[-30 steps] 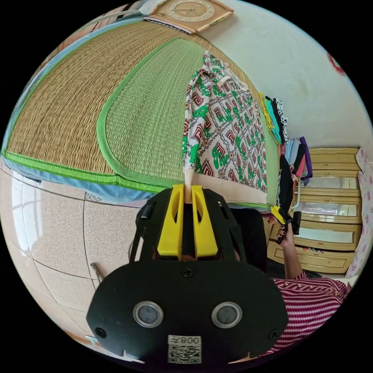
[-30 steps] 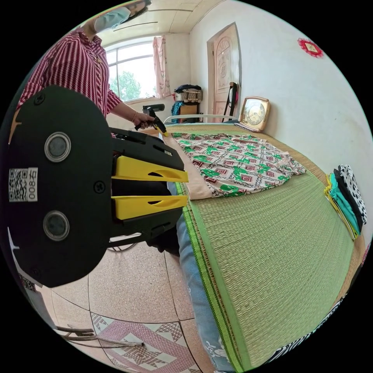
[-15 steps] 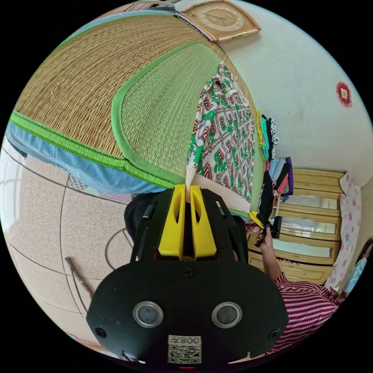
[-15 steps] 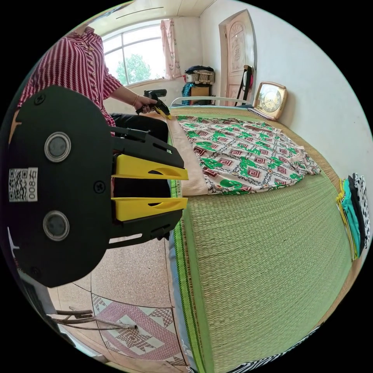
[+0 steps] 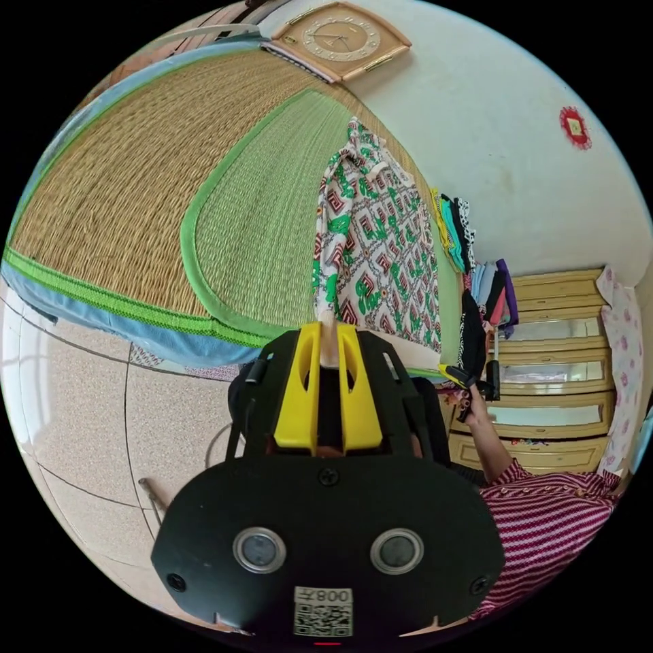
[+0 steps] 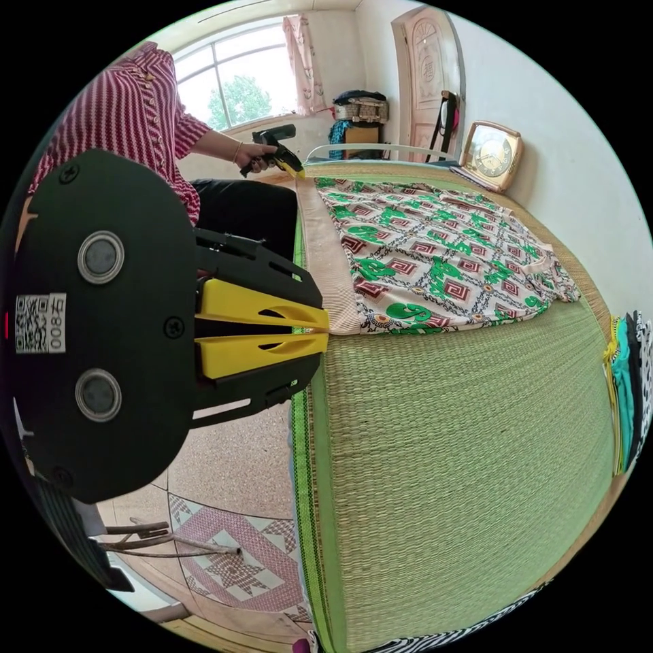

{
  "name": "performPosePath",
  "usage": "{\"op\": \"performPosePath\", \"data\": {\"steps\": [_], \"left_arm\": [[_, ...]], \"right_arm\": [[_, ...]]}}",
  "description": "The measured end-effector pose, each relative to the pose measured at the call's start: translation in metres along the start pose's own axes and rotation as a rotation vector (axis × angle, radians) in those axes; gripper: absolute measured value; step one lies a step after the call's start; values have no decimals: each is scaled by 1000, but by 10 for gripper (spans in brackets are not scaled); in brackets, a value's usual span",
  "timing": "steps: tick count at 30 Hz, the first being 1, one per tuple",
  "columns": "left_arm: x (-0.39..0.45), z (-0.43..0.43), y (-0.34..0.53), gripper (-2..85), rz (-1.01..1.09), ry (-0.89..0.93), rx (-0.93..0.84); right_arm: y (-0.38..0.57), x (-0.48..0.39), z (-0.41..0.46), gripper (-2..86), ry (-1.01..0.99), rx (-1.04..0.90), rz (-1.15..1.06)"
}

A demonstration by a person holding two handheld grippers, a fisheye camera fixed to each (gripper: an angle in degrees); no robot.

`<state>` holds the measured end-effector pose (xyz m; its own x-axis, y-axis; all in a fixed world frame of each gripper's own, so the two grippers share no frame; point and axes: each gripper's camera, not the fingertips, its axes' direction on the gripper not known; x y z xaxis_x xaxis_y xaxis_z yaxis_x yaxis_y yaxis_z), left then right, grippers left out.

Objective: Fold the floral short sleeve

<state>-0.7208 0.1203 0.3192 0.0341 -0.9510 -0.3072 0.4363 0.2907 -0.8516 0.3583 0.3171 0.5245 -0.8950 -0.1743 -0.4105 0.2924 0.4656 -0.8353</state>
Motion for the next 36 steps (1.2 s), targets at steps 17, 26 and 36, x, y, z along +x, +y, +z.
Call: {"op": "performPosePath", "data": {"steps": [17, 26, 36], "left_arm": [[21, 70, -123, 14, 92, -257, -84], [6, 59, -96, 40, 42, -126, -44], [9, 77, -28, 44, 44, -84, -172]], "right_arm": [[-29, 27, 15, 5, -7, -36, 25], [-41, 45, 22, 4, -44, -37, 43], [-49, 61, 33, 6, -79, -14, 41]]}}
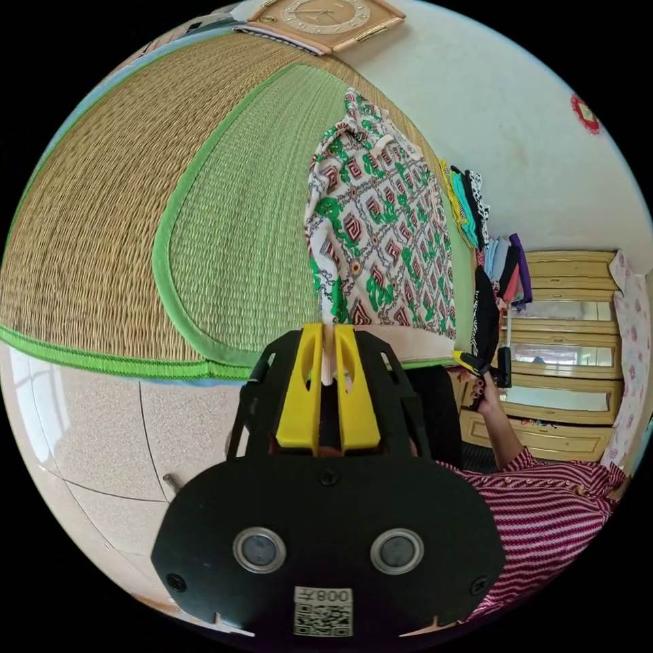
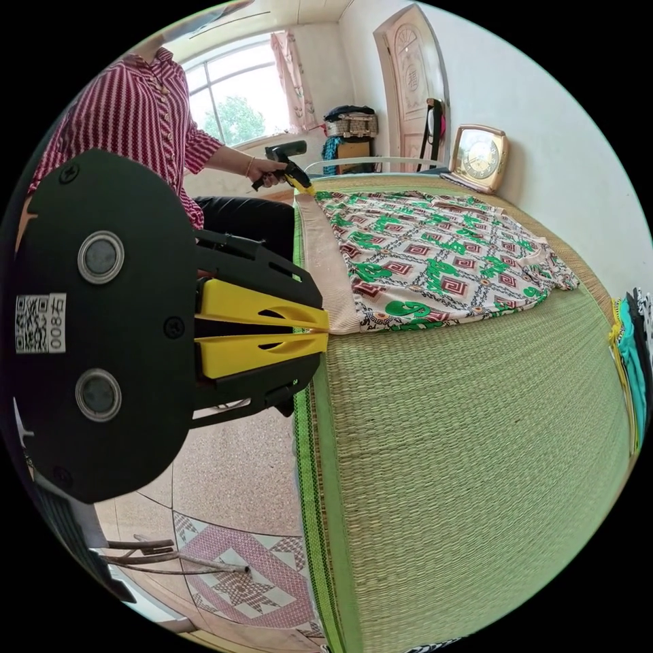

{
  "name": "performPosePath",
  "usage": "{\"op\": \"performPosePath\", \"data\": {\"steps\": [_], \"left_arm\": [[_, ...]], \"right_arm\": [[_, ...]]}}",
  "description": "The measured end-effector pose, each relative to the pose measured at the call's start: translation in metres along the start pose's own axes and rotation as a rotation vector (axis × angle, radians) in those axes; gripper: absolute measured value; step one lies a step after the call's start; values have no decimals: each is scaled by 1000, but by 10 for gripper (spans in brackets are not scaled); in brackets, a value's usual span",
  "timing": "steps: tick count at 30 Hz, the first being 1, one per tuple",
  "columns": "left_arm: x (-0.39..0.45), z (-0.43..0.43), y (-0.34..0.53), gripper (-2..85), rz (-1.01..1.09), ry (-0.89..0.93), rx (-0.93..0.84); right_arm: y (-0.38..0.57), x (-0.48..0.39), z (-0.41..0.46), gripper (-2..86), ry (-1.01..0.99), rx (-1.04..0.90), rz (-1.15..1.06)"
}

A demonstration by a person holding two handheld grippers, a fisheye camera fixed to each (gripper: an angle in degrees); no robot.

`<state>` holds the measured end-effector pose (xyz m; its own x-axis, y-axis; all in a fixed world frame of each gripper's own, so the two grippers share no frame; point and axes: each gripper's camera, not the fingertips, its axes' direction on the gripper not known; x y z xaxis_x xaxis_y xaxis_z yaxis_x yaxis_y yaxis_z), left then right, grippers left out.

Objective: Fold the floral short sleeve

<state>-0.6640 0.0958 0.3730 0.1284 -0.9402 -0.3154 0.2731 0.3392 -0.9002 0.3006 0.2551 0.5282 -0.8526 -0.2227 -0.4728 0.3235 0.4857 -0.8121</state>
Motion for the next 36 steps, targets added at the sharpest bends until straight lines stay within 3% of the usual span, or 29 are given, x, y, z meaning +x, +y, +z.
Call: {"op": "performPosePath", "data": {"steps": [19, 36], "left_arm": [[8, 23, 7, 73, -6, 58, 4], [15, 45, 22, 22, -24, 39, 1]], "right_arm": [[-22, 0, 25, 82, 30, 42, -56], [-25, 4, 69, 22, 125, 42, -60]]}}
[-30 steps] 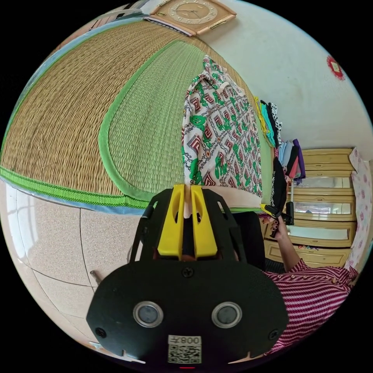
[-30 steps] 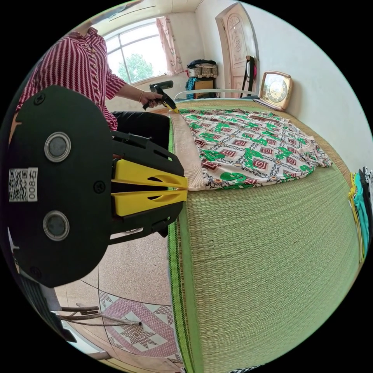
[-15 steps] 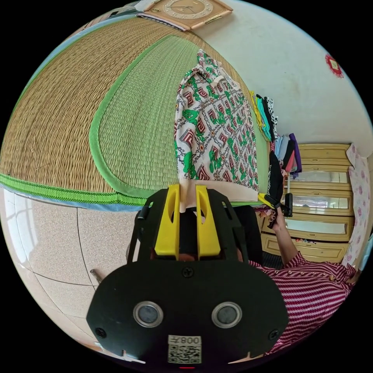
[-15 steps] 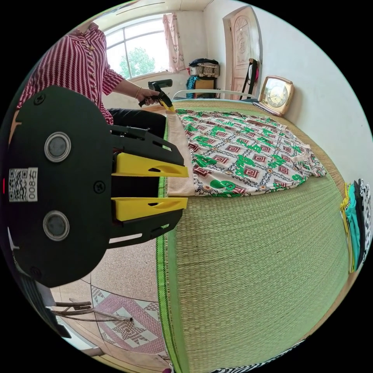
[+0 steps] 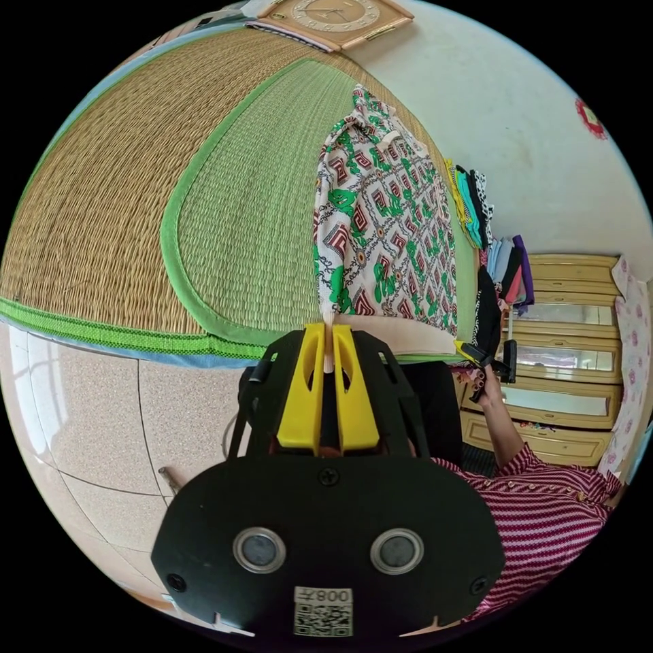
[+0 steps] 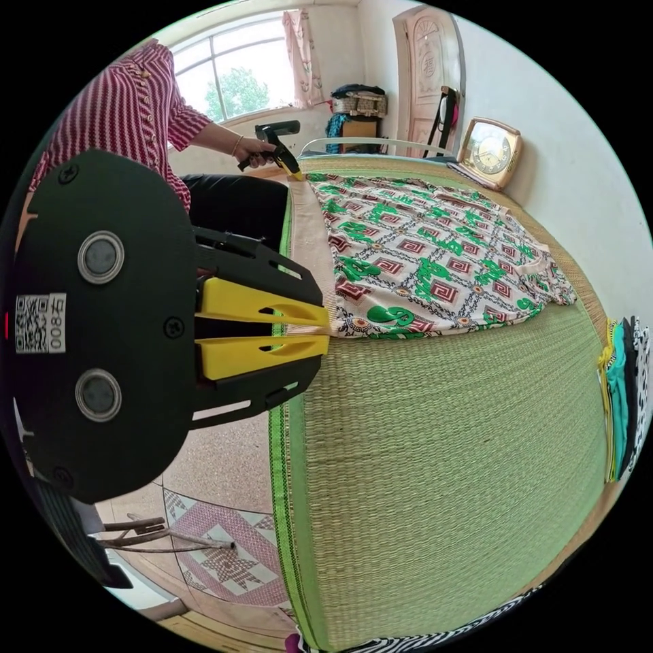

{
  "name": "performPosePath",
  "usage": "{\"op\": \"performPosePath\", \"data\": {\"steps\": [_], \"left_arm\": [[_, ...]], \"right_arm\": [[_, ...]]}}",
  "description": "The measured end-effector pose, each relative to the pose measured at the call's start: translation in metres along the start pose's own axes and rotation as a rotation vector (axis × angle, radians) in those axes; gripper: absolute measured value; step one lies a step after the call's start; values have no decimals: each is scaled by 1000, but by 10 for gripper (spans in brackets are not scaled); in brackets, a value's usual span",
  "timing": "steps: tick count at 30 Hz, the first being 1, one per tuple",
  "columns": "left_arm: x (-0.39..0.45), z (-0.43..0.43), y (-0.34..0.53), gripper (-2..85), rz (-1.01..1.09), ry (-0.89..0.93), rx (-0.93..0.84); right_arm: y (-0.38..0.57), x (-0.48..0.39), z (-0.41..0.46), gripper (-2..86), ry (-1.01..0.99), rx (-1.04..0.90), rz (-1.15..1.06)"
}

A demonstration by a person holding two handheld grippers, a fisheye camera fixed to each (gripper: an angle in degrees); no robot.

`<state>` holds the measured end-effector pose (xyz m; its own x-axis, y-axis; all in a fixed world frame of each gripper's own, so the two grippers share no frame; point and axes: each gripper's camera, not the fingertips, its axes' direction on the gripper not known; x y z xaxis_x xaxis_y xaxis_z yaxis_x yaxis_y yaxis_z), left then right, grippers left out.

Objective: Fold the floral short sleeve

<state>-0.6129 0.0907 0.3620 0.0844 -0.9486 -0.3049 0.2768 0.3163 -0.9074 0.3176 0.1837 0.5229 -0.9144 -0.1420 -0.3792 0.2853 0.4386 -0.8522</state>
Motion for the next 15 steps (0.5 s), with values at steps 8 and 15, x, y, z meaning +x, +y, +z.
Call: {"op": "performPosePath", "data": {"steps": [8, 15], "left_arm": [[-3, -10, 37, 15, -27, 85, 28], [2, -38, 88, 14, 9, 159, 50]], "right_arm": [[15, 5, 6, 5, -17, -42, -12], [62, 17, -30, 3, -200, 5, -47]]}}
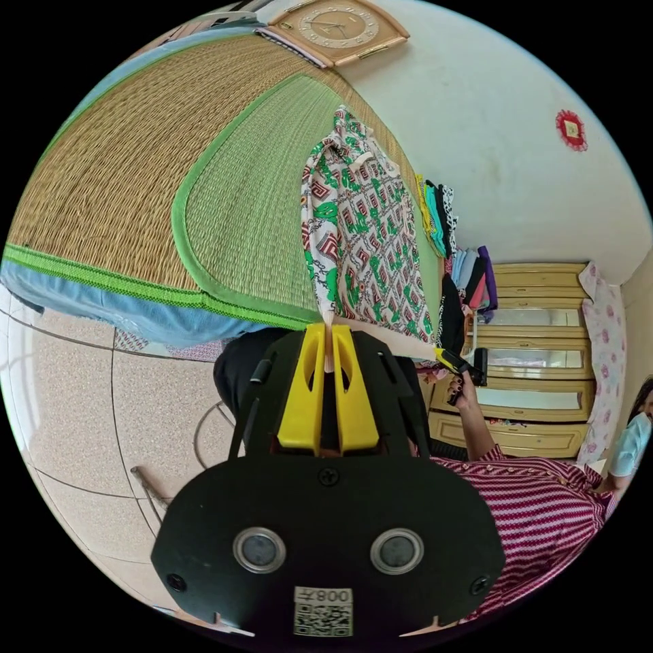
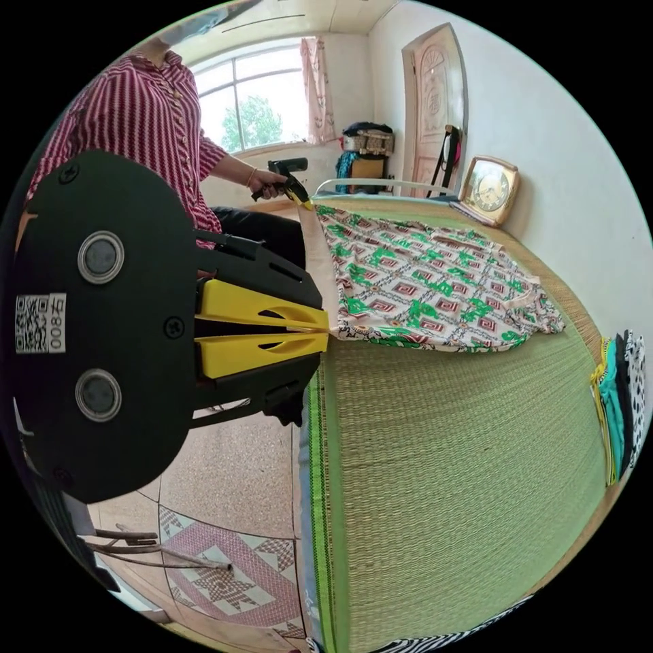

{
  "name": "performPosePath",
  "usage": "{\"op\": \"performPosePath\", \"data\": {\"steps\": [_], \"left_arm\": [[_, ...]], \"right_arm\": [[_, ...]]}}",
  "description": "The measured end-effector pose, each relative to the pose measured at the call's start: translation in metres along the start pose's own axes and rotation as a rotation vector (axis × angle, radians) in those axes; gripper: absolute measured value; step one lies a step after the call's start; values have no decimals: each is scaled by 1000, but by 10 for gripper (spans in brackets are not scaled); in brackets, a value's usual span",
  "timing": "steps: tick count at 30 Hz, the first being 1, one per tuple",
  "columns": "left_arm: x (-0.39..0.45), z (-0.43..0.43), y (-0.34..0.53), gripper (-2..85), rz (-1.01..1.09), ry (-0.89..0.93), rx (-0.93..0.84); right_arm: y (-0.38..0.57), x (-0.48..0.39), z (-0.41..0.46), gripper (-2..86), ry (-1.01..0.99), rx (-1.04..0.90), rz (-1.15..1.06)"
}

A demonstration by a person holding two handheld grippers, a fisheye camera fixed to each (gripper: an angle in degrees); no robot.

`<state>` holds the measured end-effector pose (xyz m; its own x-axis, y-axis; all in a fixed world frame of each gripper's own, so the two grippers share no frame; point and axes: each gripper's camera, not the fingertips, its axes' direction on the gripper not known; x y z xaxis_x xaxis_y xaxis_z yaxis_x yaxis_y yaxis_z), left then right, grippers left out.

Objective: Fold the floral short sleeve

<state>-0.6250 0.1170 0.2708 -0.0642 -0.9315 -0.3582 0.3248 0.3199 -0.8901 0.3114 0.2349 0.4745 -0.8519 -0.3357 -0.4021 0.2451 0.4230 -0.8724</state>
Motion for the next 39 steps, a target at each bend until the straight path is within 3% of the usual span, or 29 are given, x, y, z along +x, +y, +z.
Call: {"op": "performPosePath", "data": {"steps": [19, 28, 39], "left_arm": [[6, -129, 183, 12, 267, 410, 154], [14, -158, 247, 12, 417, 544, 142], [5, -172, 311, 12, 448, 654, 155]], "right_arm": [[183, -11, -61, 2, -305, 131, -137], [242, -22, -65, 2, -319, 176, -196], [302, -25, -46, 2, -348, 182, -224]]}}
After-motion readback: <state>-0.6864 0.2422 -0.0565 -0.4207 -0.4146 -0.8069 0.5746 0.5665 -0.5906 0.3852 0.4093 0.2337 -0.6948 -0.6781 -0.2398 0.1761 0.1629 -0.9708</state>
